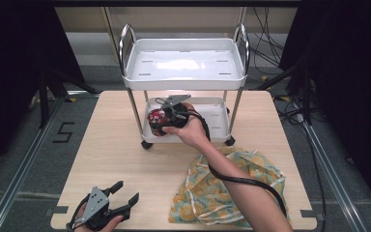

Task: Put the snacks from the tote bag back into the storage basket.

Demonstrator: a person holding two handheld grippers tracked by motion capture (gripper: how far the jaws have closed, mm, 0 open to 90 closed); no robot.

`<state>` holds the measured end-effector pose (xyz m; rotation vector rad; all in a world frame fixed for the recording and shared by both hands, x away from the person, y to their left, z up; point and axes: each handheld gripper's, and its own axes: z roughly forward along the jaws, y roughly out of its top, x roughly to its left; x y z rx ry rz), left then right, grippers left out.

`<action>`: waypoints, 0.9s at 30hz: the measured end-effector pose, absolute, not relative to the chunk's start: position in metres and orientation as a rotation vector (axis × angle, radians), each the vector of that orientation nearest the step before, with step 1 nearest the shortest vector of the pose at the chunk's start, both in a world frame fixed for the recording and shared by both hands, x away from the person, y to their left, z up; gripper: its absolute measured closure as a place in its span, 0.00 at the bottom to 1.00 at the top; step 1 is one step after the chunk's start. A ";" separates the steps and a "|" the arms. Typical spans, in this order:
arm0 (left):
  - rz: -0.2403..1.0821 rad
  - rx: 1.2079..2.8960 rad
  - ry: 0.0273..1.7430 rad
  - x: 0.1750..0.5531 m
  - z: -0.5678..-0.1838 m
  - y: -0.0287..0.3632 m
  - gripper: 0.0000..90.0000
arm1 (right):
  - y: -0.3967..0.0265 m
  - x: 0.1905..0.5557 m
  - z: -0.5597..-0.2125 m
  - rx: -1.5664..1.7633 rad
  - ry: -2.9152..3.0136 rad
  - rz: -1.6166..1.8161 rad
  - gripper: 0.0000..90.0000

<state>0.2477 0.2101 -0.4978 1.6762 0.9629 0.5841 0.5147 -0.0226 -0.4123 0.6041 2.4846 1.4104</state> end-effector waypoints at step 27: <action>0.585 1.673 0.950 0.247 -0.498 0.209 0.32 | -0.014 0.522 -0.421 0.660 2.484 1.373 0.29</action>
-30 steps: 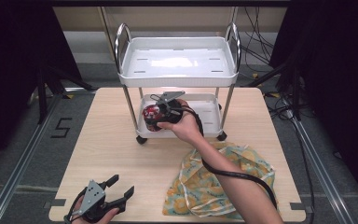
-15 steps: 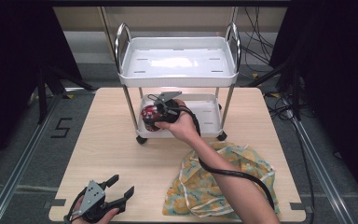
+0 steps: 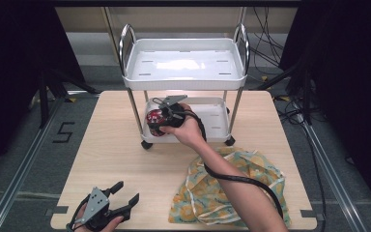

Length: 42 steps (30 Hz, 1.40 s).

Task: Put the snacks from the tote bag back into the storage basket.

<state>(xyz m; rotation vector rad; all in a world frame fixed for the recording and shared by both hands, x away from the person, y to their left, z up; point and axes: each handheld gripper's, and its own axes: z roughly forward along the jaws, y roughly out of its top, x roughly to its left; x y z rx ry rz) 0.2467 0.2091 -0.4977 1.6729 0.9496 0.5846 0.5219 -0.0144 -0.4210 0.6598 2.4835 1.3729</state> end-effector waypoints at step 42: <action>0.578 1.678 0.953 0.247 -0.498 0.209 0.32 | -0.012 0.528 -0.447 0.722 2.479 1.322 0.25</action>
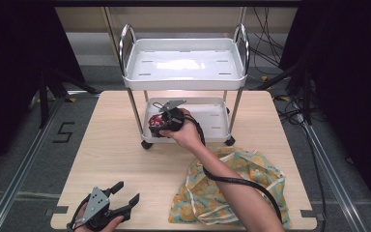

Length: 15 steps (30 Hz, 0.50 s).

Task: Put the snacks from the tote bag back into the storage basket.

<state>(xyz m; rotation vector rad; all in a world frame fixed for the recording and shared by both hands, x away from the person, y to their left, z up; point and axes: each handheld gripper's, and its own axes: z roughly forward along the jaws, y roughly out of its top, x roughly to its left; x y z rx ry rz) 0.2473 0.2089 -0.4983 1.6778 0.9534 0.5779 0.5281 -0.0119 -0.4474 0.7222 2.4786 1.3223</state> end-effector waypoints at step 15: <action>0.577 1.675 0.951 0.248 -0.498 0.209 0.31 | -0.028 0.512 -0.433 0.806 2.445 1.298 0.21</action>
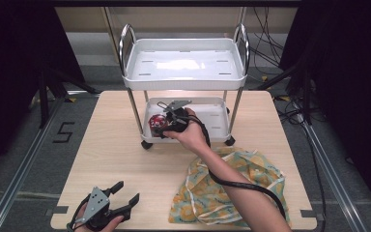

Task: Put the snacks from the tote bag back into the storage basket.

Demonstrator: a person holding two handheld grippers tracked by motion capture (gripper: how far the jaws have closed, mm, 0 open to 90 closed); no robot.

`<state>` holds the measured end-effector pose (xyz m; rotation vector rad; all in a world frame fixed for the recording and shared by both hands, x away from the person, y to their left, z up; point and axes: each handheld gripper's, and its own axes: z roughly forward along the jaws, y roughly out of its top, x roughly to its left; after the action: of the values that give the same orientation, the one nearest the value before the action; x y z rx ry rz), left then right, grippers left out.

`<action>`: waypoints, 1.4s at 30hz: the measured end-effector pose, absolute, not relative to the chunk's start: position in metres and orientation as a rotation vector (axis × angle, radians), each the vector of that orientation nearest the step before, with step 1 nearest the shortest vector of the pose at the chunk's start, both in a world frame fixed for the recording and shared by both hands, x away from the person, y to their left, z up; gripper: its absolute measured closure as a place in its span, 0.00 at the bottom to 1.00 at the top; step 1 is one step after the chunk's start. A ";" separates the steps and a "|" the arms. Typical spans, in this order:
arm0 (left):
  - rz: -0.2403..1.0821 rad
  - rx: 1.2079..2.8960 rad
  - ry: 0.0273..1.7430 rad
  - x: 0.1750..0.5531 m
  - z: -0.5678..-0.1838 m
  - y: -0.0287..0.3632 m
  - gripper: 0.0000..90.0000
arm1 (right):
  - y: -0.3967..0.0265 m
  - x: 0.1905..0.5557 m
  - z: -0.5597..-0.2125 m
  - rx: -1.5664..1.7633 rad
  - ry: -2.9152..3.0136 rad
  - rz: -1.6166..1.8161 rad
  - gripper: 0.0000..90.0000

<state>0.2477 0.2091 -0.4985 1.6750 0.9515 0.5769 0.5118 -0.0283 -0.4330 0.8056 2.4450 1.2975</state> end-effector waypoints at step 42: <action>0.581 1.680 0.962 0.248 -0.501 0.208 0.31 | -0.142 0.422 -0.441 0.772 2.372 1.353 0.24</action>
<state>0.2482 0.2077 -0.5009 1.6804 0.9621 0.5812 0.4218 -0.1417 -0.4414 0.7722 2.3725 1.3530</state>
